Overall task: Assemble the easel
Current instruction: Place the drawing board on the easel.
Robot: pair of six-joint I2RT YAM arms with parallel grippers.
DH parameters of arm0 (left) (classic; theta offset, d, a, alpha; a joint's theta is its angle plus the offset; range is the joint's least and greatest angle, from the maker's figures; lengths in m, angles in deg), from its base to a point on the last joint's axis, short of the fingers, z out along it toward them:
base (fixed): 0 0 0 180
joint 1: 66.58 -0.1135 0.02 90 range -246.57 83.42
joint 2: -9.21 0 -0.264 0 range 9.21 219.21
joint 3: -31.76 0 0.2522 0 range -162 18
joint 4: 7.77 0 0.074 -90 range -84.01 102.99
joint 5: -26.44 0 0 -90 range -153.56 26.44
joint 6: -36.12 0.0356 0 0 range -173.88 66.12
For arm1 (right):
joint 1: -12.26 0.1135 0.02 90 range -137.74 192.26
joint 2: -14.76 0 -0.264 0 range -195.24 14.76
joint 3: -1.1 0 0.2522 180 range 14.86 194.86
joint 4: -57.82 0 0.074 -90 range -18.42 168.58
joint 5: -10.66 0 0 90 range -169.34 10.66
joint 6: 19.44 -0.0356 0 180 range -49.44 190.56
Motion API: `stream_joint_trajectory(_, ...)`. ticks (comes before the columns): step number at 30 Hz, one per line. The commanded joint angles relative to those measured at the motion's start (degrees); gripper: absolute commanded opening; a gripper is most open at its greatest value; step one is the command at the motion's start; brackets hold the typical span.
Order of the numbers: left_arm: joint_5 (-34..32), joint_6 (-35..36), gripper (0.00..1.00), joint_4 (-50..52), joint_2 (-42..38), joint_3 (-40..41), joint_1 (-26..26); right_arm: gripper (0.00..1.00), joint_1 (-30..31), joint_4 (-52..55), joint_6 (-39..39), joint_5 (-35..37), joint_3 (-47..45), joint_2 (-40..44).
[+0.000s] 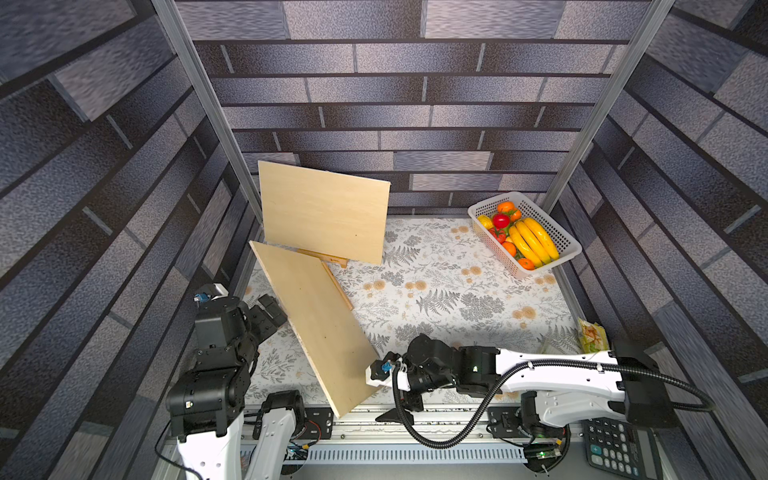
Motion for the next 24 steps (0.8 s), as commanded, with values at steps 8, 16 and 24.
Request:
stream_joint_trajectory(8,1.5,2.0,1.0,-1.3,1.4,-1.9,-0.7,1.0,-0.3,-8.0,4.2,11.6,6.0,-11.3)
stream_joint_trajectory(16,2.2,3.7,1.0,-1.7,1.6,-2.9,-1.1,1.0,-4.1,-6.9,7.2,11.1,11.5,-11.7)
stream_joint_trajectory(24,3.1,4.5,1.0,-2.3,1.8,-2.9,-1.6,0.98,-7.8,-5.4,8.0,6.9,16.9,-14.1)
